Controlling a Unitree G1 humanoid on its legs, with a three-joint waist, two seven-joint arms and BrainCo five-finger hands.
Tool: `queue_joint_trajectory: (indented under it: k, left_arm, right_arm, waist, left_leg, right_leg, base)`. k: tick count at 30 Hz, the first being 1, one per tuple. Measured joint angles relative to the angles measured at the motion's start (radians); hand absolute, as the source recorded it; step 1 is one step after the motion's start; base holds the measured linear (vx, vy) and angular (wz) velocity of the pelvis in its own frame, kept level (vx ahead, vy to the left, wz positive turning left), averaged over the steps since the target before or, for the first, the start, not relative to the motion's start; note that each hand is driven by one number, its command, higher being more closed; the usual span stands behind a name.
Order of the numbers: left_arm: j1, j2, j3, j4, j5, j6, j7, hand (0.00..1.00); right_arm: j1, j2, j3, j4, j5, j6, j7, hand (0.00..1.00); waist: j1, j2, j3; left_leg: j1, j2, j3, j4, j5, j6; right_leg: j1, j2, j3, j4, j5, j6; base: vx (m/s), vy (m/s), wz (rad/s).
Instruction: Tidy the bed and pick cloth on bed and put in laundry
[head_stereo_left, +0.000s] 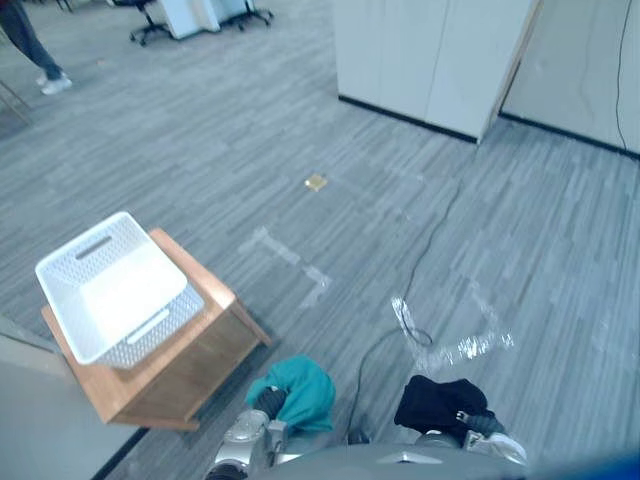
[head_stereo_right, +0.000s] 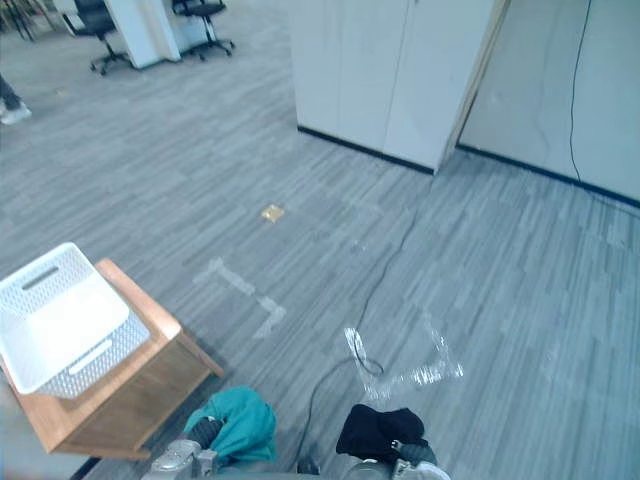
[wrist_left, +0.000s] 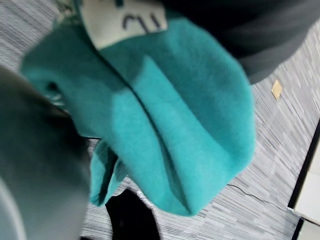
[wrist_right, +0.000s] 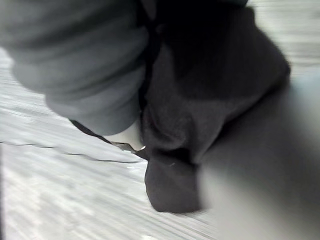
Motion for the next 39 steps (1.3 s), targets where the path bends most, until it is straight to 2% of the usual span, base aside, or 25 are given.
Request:
queue_joint_trajectory:
  k: [3,5,6,7,8,9,10,13,15,17,19,21,24,25,26,27,28,30,31,33,34,35,36,37,39]
  left_arm:
    - [-0.002,0.011,-0.024,0.000,-0.001,0.010,-0.002,1.00]
    - [-0.003,0.016,-0.020,0.000,0.007,0.019,-0.001,1.00]
    - [-0.007,0.015,-0.006,0.000,0.011,0.019,0.000,1.00]
    - [-0.009,0.011,0.016,0.000,0.022,0.019,0.002,1.00]
    - [-0.009,0.005,0.027,0.000,0.034,0.019,0.005,1.00]
    - [-0.009,-0.020,0.044,0.000,0.047,0.018,0.013,1.00]
    - [-0.009,-0.040,0.057,-0.002,0.048,0.015,0.018,1.00]
    - [0.005,-0.048,0.080,-0.012,0.065,0.014,0.026,1.00]
    - [0.022,-0.059,0.118,-0.017,0.037,0.011,0.044,1.00]
    - [0.033,-0.071,0.168,-0.025,-0.013,-0.020,0.052,1.00]
    - [0.036,-0.066,0.174,-0.064,-0.019,-0.038,0.061,1.00]
    - [0.036,-0.059,0.178,-0.099,-0.054,-0.039,0.067,1.00]
    - [0.032,-0.062,0.183,-0.126,-0.092,-0.033,0.074,1.00]
    - [0.032,-0.064,0.183,-0.126,-0.092,-0.022,0.077,1.00]
    - [0.033,-0.068,0.182,-0.123,-0.092,-0.008,0.077,1.00]
    - [0.032,-0.068,0.182,-0.116,-0.092,0.003,0.076,1.00]
    - [0.025,-0.060,0.185,-0.090,-0.092,0.017,0.077,1.00]
    - [0.023,-0.045,0.187,-0.085,-0.092,0.049,0.077,1.00]
    - [0.022,-0.039,0.211,-0.081,-0.109,0.077,0.078,1.00]
    - [0.024,-0.037,0.222,-0.079,-0.129,0.111,0.084,1.00]
    - [0.025,-0.029,0.219,-0.078,-0.130,0.133,0.086,1.00]
    - [0.026,-0.027,0.216,-0.078,-0.127,0.142,0.086,1.00]
    - [0.025,-0.030,0.203,-0.063,-0.117,0.149,0.084,1.00]
    - [0.019,-0.028,0.198,-0.048,-0.109,0.146,0.085,1.00]
    - [0.026,-0.030,0.197,-0.035,-0.111,0.144,0.086,1.00]
  right_arm:
    - [0.008,0.007,0.003,0.035,0.042,0.001,0.002,1.00]
    - [0.007,0.018,0.003,0.035,0.076,0.001,0.006,1.00]
    - [0.008,0.023,0.003,0.035,0.083,0.000,0.012,1.00]
    - [0.009,0.030,0.002,0.033,0.086,-0.001,0.014,1.00]
    - [0.009,0.034,0.002,0.032,0.096,-0.001,0.014,1.00]
    - [-0.002,0.022,-0.003,0.019,0.111,-0.005,0.014,1.00]
    - [-0.002,0.029,-0.001,-0.003,0.122,-0.009,0.014,1.00]
    - [0.013,0.032,0.012,-0.012,0.151,-0.006,0.014,1.00]
    - [0.013,0.024,0.015,-0.010,0.145,0.004,0.014,1.00]
    - [0.023,-0.001,0.037,-0.010,0.100,0.014,0.015,1.00]
    - [0.032,-0.012,0.062,0.006,0.063,0.019,0.015,1.00]
    - [0.030,-0.015,0.077,0.021,0.027,0.030,0.018,1.00]
    - [0.006,-0.022,0.081,0.034,-0.021,0.031,0.035,1.00]
    - [0.001,-0.020,0.074,0.031,-0.035,0.029,0.035,1.00]
    - [0.002,-0.014,0.052,0.029,-0.058,0.023,0.037,1.00]
    - [0.003,-0.010,0.038,0.033,-0.059,0.017,0.035,1.00]
    - [0.002,0.008,0.012,0.051,-0.064,0.012,0.033,1.00]
    - [0.001,0.030,0.005,0.058,-0.089,-0.006,0.028,1.00]
    - [-0.014,0.032,0.013,0.055,-0.098,-0.011,0.019,1.00]
    - [-0.033,0.032,0.028,0.052,-0.098,-0.013,0.008,1.00]
    - [-0.040,0.033,0.027,0.053,-0.099,-0.011,0.007,1.00]
    - [-0.040,0.032,0.024,0.052,-0.101,-0.007,0.007,1.00]
    - [-0.039,0.027,0.023,0.050,-0.116,-0.007,0.006,1.00]
    - [-0.034,0.018,0.028,0.043,-0.123,-0.006,0.006,1.00]
    - [-0.008,-0.002,0.056,0.020,-0.128,-0.006,0.008,1.00]
  waist:
    - [-0.017,-0.002,0.002]
    - [-0.018,-0.007,0.004]
    - [-0.017,-0.019,0.012]
    - [-0.016,-0.029,0.021]
    - [-0.015,-0.029,0.023]
    - [-0.015,0.014,0.048]
    - [-0.019,0.010,0.061]
    - [-0.021,0.008,0.048]
    - [-0.021,0.026,0.031]
    - [-0.019,0.047,0.032]
    - [-0.004,0.051,0.044]
    - [0.014,0.032,0.048]
    - [0.036,0.023,0.052]
    - [0.034,0.023,0.051]
    - [0.029,0.031,0.046]
    - [0.025,0.032,0.044]
    - [0.017,-0.004,0.030]
    - [0.022,-0.034,0.011]
    - [0.044,-0.046,0.007]
    - [0.046,-0.036,0.000]
    - [0.061,-0.032,-0.004]
    - [0.064,-0.032,-0.007]
    - [0.060,-0.031,-0.013]
    - [0.050,-0.035,-0.013]
    - [0.032,-0.026,-0.015]
  left_leg:
    - [0.034,0.077,-0.114,0.003,-0.032,-0.058]
    - [0.040,0.123,-0.161,0.004,-0.057,-0.101]
    - [0.060,0.142,-0.180,0.008,-0.078,-0.135]
    - [0.075,0.162,-0.181,0.021,-0.107,-0.170]
    - [0.087,0.181,-0.179,0.031,-0.121,-0.187]
    - [0.103,0.227,-0.159,0.061,-0.126,-0.208]
    - [0.113,0.242,-0.134,0.089,-0.101,-0.227]
    - [0.135,0.264,-0.129,0.169,-0.062,-0.233]
    - [0.030,0.301,-0.156,0.403,-0.017,-0.248]
    - [-0.198,0.365,-0.207,0.847,0.150,-0.286]
    - [-0.311,0.398,-0.177,1.056,0.119,-0.258]
    - [-0.399,0.370,-0.134,1.093,0.063,-0.246]
    - [-0.470,0.295,0.102,0.718,-0.018,-0.216]
    - [-0.464,0.264,0.194,0.557,0.012,-0.178]
    - [-0.447,0.218,0.320,0.337,0.132,-0.111]
    - [-0.432,0.199,0.386,0.253,0.167,0.022]
    - [-0.395,0.140,0.425,0.167,0.173,0.066]
    - [-0.385,0.083,0.438,0.101,0.161,0.092]
    - [-0.384,0.061,0.407,0.108,0.136,0.095]
    - [-0.373,0.068,0.366,0.168,0.077,0.098]
    - [-0.331,0.067,0.337,0.180,0.039,0.078]
    - [-0.308,0.064,0.310,0.180,0.023,0.066]
    - [-0.268,0.055,0.248,0.172,0.005,0.049]
    - [-0.217,0.038,0.183,0.150,-0.004,0.043]
    - [-0.122,0.029,0.085,0.101,-0.006,0.037]
  right_leg:
    - [-0.101,0.063,0.001,-0.376,-0.021,0.008]
    - [-0.126,0.100,0.036,-0.670,0.077,0.010]
    - [-0.135,0.113,0.081,-0.834,0.168,0.016]
    - [-0.124,0.121,0.122,-0.904,0.285,0.028]
    - [-0.110,0.137,0.126,-0.900,0.334,0.017]
    - [-0.102,0.172,0.110,-0.827,0.255,-0.006]
    - [-0.125,0.159,0.107,-0.698,0.173,-0.043]
    - [-0.132,0.151,0.088,-0.515,0.002,-0.062]
    - [-0.096,0.185,0.068,-0.526,-0.054,-0.063]
    - [0.020,0.247,0.036,-0.646,-0.064,-0.067]
    - [0.130,0.280,0.024,-0.732,-0.064,-0.068]
    - [0.243,0.281,0.008,-0.829,-0.063,-0.066]
    - [0.360,0.259,-0.043,-0.923,-0.047,-0.058]
    - [0.384,0.253,-0.084,-0.937,-0.058,-0.039]
    - [0.417,0.262,-0.139,-0.946,-0.073,-0.006]
    - [0.433,0.271,-0.161,-0.948,-0.077,0.017]
    - [0.462,0.249,-0.200,-0.948,-0.071,0.037]
    - [0.463,0.237,-0.245,-0.947,-0.036,0.088]
    - [0.471,0.234,-0.244,-0.947,-0.012,0.091]
    - [0.477,0.225,-0.229,-0.857,0.044,0.118]
    - [0.457,0.196,-0.217,-0.706,0.087,0.143]
    - [0.423,0.170,-0.213,-0.577,0.120,0.128]
    - [0.322,0.106,-0.182,-0.288,0.179,0.018]
    - [0.227,0.049,-0.146,-0.057,0.148,-0.008]
    - [0.127,-0.003,-0.127,0.068,0.095,-0.030]
  base:
    - [-0.21,-0.026,1.16]
    - [-0.03,-0.151,1.00]
    - [0.39,-0.343,0.60]
    - [0.45,-0.377,0.54]
    - [0.43,-0.368,0.35]
    - [0.38,-0.336,0.25]
    - [0.39,-0.316,0.22]
    - [0.36,-0.292,0.18]
    - [0.40,-0.300,0.06]
    - [0.41,-0.223,0.22]
    - [0.39,-0.174,0.16]
    - [0.36,-0.136,0.08]
    - [0.09,0.106,0.04]
    - [-0.11,0.237,0.50]
    - [-0.03,0.263,0.73]
    - [0.25,0.248,1.33]
    - [0.39,0.155,1.35]
    - [0.54,0.135,1.31]
    - [0.52,0.116,0.92]
    - [0.45,0.162,0.78]
    - [0.33,0.194,0.76]
    - [0.21,0.179,0.97]
    - [0.05,0.199,1.33]
    - [0.00,0.222,1.45]
    - [-0.15,0.266,1.58]
